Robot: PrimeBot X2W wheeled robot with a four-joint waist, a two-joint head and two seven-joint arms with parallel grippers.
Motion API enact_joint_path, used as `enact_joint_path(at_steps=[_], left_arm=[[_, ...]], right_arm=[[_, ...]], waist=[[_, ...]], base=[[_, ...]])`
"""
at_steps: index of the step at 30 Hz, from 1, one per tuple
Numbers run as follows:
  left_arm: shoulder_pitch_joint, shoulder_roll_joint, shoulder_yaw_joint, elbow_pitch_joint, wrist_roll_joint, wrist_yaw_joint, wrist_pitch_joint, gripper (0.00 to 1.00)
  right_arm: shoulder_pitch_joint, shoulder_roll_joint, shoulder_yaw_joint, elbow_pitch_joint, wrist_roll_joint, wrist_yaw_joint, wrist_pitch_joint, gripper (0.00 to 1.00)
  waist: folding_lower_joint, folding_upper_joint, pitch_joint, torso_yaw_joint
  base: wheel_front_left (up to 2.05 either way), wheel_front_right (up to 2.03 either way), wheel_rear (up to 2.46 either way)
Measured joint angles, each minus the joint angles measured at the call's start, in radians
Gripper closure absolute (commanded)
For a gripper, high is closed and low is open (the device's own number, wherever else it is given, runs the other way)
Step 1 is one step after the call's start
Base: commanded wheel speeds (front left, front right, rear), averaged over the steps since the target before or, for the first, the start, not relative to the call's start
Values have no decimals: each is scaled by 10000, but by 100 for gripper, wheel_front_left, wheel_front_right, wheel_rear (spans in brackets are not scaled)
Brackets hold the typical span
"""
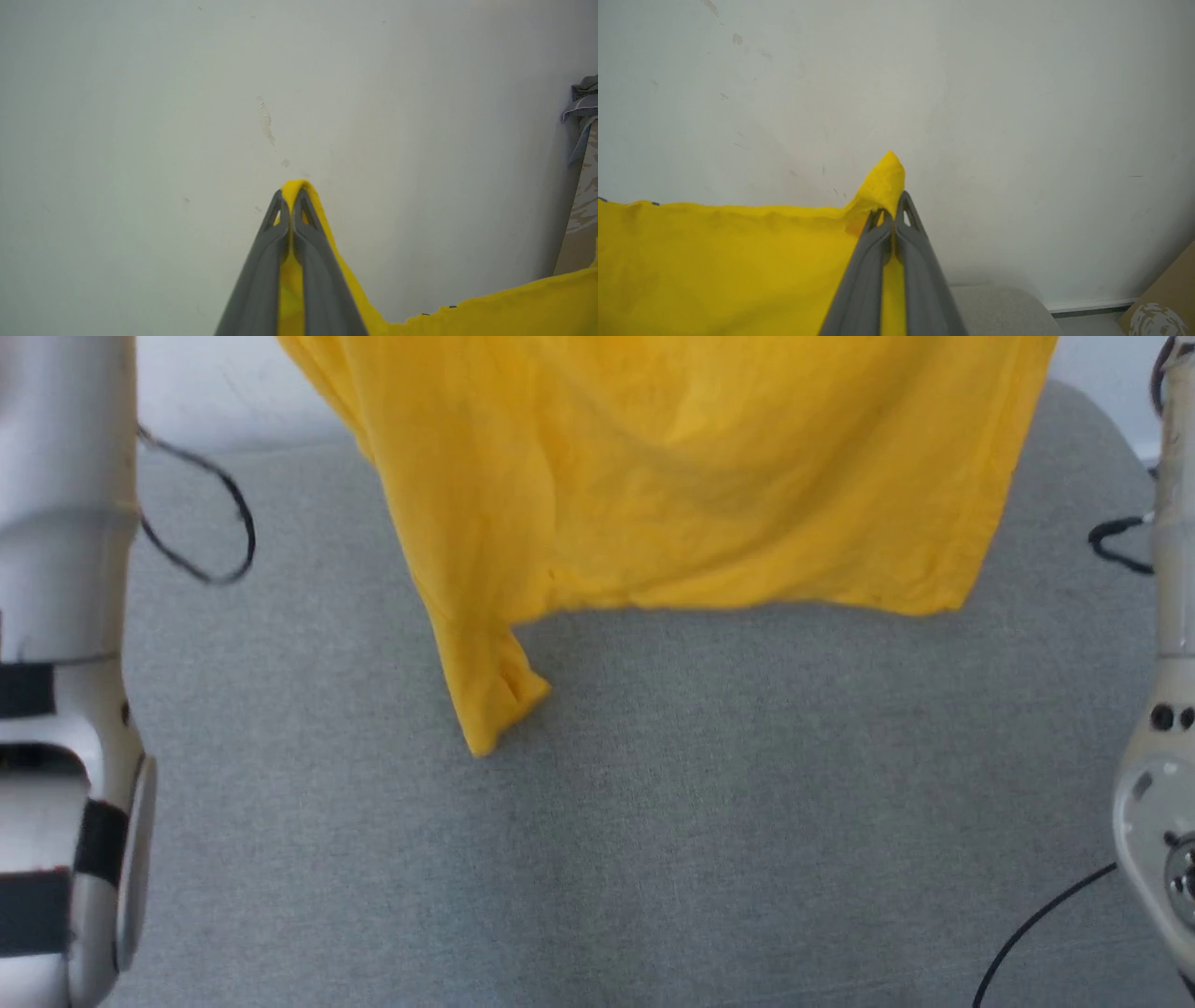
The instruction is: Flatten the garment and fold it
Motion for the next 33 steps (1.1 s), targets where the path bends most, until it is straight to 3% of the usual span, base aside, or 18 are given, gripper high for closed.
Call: enact_joint_path(at_steps=[8, 18, 27, 33], left_arm=[[-2215, -290, 25, -56, 554, 82, -2219, 100], [-4672, -428, 90, -31, 915, 29, -4188, 100], [-4350, -337, 330, 140, 863, -297, -4669, 100], [-3603, -259, 700, -113, 598, -654, -4707, 100]], right_arm=[[-1793, 13, -186, 495, -514, 0, -2270, 100], [-3894, 13, -748, 614, -1871, 0, -3852, 100], [-4308, 17, -911, 0, -3212, 2, -5189, 100], [-4098, 29, -414, 221, -3308, 2, -5695, 100]], waist=[[2, 0, 1317, -47], [1, 0, 3435, 6], [2, 0, 5547, 198], [2, 0, 6647, 373]], base=[[0, 0, 0], [0, 0, 0], [0, 0, 0], [0, 0, 0]])
